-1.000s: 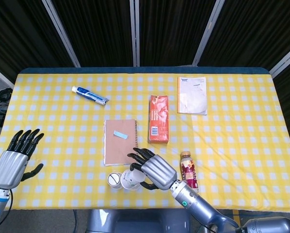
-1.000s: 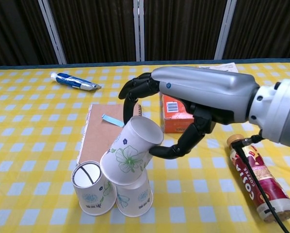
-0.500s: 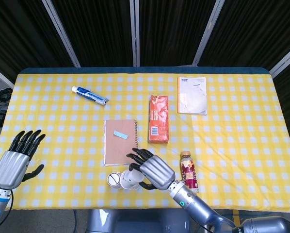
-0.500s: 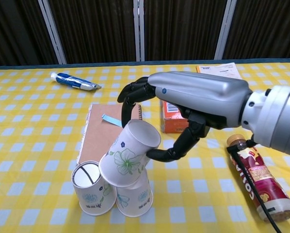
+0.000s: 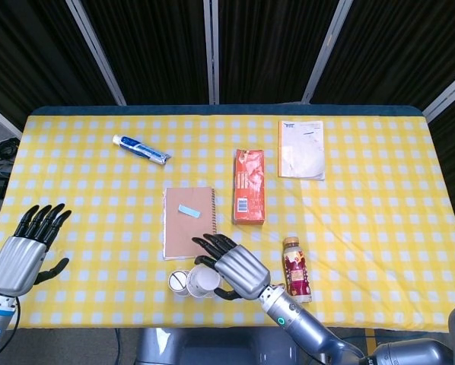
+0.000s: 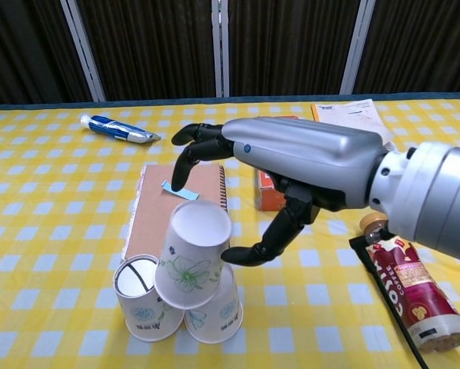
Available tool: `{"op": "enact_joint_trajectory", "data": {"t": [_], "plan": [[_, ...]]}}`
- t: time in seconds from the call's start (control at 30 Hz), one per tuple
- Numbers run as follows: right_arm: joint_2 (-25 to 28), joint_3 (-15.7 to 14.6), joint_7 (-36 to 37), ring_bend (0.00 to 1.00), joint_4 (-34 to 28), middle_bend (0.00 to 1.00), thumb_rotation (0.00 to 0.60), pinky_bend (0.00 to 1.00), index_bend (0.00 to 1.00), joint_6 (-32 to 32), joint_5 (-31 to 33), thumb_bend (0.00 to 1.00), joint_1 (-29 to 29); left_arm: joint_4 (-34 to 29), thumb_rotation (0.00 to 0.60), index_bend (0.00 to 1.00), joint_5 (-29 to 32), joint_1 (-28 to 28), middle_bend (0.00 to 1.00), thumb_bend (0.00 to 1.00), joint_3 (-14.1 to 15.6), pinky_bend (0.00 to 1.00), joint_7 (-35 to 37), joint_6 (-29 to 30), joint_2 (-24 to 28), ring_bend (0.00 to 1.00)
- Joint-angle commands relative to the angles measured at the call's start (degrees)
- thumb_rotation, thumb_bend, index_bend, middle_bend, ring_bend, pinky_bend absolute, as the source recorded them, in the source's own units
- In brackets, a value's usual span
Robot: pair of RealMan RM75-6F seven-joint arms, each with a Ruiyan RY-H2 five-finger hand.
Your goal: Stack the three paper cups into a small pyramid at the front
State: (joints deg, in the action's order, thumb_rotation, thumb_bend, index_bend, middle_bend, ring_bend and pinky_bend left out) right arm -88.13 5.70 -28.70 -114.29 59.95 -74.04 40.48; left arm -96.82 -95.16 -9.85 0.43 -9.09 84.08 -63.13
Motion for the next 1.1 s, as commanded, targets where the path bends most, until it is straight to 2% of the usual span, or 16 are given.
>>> {"op": "enact_joint_trajectory", "data": {"t": [0.03,0.4,0.57,0.7,0.87,1.1], "plan": [[-0.13,0.07,-0.75,0.0,-0.28,0.0,0.6,0.12,0.24,0.52,-0.21,0.13,-0.04,0.01,0.6,0.0,0.03,0.02,0.0,0.26,0.02,0.0,0.06,-0.01,0.01,0.0],[2.34,0.49,-3.64,0.0,-2.59,0.0,0.6,0.11,0.22,2.33,1.2,0.13,-0.54,-0.04,0.6,0.0,0.19,-0.07,0.0,0.26,-0.09,0.0,-0.07,-0.16,-0.01,0.0],[6.81,0.52,-3.28,0.0,-2.13,0.0,0.6,0.11,0.21,4.59,0.87,0.13,-2.19,0.1,0.6,0.0,0.32,0.01,0.0,0.26,-0.2,0.0,0.0,0.04,-0.08,0.0],[11.45,0.53,0.42,0.0,0.22,0.0,0.6,0.09,0.22,6.95,-0.01,0.13,-4.56,0.17,0.6,0.0,0.41,0.05,0.0,0.26,-0.31,0.0,0.13,0.2,-0.12,0.0],[16.41,-0.35,9.0,0.0,6.22,0.0,0.6,0.08,0.21,10.36,-3.18,0.13,-8.51,0.34,0.6,0.0,0.86,0.02,0.0,0.26,-0.48,0.0,-0.47,-0.01,-0.51,0.0],[18.24,-1.99,15.57,0.0,14.01,0.0,0.6,0.05,0.2,13.7,-6.13,0.13,-12.23,0.55,0.6,0.0,1.45,-0.07,0.0,0.26,-0.75,0.0,-1.21,-0.26,-1.15,0.0]]}}
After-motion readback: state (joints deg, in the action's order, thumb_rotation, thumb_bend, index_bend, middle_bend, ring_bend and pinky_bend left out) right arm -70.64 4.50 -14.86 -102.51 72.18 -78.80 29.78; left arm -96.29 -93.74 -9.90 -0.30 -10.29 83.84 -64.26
